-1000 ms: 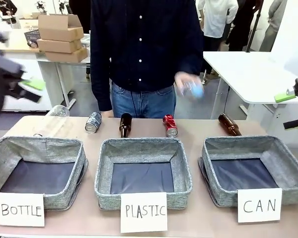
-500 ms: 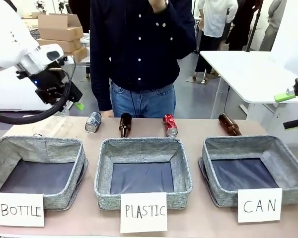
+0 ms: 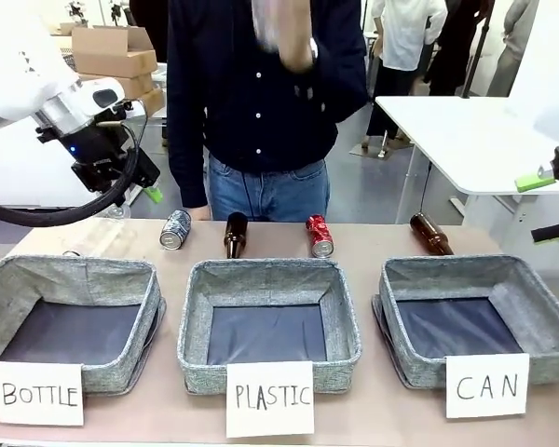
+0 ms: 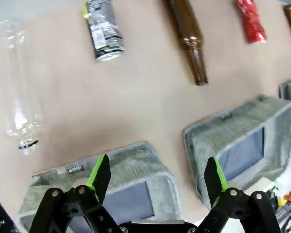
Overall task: Sort the can waste into the basket.
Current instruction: Pick up the can waste from the table and place it in the right Fabric basket.
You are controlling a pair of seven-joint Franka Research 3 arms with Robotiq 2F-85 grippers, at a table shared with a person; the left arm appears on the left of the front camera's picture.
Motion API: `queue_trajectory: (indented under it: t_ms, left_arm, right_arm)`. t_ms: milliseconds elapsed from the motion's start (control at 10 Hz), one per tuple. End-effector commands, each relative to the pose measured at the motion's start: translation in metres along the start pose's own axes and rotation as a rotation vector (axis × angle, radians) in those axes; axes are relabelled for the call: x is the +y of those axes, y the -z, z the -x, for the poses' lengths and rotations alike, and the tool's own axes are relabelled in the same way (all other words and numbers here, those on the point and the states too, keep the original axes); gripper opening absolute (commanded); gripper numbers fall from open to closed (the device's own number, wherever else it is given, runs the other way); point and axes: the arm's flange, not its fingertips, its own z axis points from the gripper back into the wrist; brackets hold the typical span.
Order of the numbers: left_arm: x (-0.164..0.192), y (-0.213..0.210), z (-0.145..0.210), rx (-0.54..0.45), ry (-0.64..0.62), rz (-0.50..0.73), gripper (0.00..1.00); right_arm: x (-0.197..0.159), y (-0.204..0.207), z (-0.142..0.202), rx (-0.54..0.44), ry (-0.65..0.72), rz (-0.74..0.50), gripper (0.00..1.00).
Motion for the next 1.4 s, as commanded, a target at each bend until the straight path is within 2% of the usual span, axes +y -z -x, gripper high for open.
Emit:
queue_trajectory:
  t_ms: [0,200,600,900,1100,1300]
  left_arm:
    - [0.017,0.047,-0.046,0.006,-0.073,-0.118,1.0]
    - [0.019,0.082,-0.072,-0.002,-0.031,-0.103,1.0]
    - [0.04,0.136,-0.122,-0.016,-0.111,-0.113,1.0]
    - [0.054,0.164,-0.128,-0.036,-0.161,-0.127,1.0]
    - [0.069,0.181,-0.132,-0.055,-0.224,-0.211,1.0]
    - [0.078,0.185,-0.134,-0.038,-0.235,-0.221,1.0]
  right_arm:
    - [0.001,0.001,-0.003,-0.004,-0.025,-0.019,1.0]
    - [0.001,0.001,-0.003,-0.004,-0.025,-0.019,1.0]
    - [0.001,0.001,-0.003,-0.004,-0.025,-0.019,1.0]
    - [0.001,0.001,-0.003,-0.004,-0.025,-0.019,1.0]
    - [0.001,0.001,-0.003,-0.004,-0.025,-0.019,1.0]
    - [0.001,0.001,-0.003,-0.004,-0.025,-0.019,1.0]
